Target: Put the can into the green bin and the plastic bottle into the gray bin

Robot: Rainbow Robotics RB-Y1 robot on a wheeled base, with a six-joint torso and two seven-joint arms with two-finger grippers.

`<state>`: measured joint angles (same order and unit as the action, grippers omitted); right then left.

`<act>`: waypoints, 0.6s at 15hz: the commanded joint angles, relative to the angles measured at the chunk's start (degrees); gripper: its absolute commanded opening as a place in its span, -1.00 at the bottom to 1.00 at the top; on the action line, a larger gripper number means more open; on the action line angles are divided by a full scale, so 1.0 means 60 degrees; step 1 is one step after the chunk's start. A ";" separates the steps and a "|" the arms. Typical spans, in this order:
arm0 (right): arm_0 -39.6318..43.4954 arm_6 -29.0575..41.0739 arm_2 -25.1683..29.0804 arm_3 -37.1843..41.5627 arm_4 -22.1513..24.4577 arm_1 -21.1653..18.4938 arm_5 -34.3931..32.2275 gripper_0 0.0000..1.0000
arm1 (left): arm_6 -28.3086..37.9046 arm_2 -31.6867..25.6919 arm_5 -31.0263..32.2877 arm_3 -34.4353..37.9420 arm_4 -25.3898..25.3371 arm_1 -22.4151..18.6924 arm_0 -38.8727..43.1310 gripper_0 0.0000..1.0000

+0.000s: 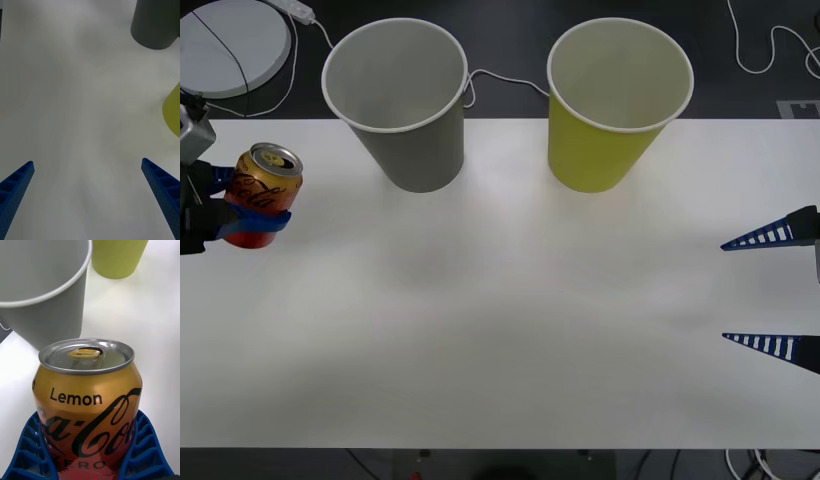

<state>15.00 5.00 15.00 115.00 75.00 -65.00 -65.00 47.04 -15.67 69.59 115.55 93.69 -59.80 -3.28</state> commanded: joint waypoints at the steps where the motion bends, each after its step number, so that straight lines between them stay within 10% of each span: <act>1: 0.0000 0.0000 0.0000 0.0000 0.0000 0.0000 0.0000 1.00 | 0.0964 0.0458 0.0370 0.0312 -0.0103 -0.0522 -0.0815 -1.00; 9: 0.0000 0.0000 0.0000 0.0000 0.0000 0.0000 0.0000 1.00 | 0.3805 0.3417 0.0516 0.0473 -0.0103 -0.1562 -0.4550 -1.00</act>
<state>15.00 5.00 15.00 115.00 75.00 -65.00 -65.00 68.77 3.51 72.28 118.47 93.12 -68.94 -28.75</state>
